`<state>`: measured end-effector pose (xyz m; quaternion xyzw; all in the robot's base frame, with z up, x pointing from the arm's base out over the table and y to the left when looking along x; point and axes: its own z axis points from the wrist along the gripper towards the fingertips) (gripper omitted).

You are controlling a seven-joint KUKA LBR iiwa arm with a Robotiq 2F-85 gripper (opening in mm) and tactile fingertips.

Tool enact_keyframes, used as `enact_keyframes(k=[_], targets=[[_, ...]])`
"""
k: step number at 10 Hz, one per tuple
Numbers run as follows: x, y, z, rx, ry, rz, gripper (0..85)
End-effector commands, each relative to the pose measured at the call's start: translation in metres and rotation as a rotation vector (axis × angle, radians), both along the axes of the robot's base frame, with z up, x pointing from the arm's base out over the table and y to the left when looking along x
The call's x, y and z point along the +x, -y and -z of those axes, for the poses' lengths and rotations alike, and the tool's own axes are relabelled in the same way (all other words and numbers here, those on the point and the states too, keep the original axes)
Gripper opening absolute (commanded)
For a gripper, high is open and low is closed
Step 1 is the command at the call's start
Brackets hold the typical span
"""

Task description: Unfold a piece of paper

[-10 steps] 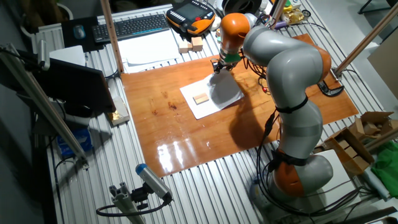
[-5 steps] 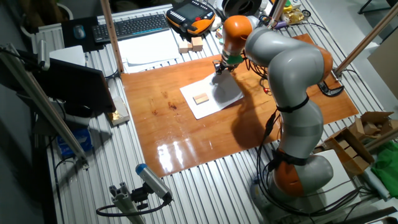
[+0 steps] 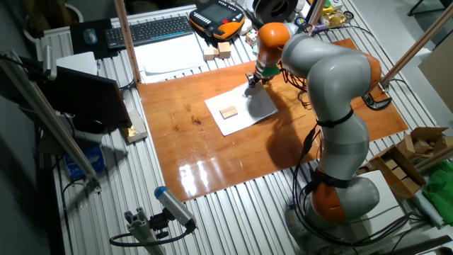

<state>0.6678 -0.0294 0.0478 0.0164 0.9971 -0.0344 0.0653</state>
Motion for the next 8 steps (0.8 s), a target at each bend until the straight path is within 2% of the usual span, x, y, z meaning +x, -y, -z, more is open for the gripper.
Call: enact_keyframes(k=[1,4,8], targets=[[-0.0002,0.001,0.002,0.004,0.001,-0.001,52.3],[-0.0012,0.002,0.001,0.009,0.0,-0.001,51.3],[-0.0084,-0.006,-0.031,-0.015,-0.02,0.023,50.0]])
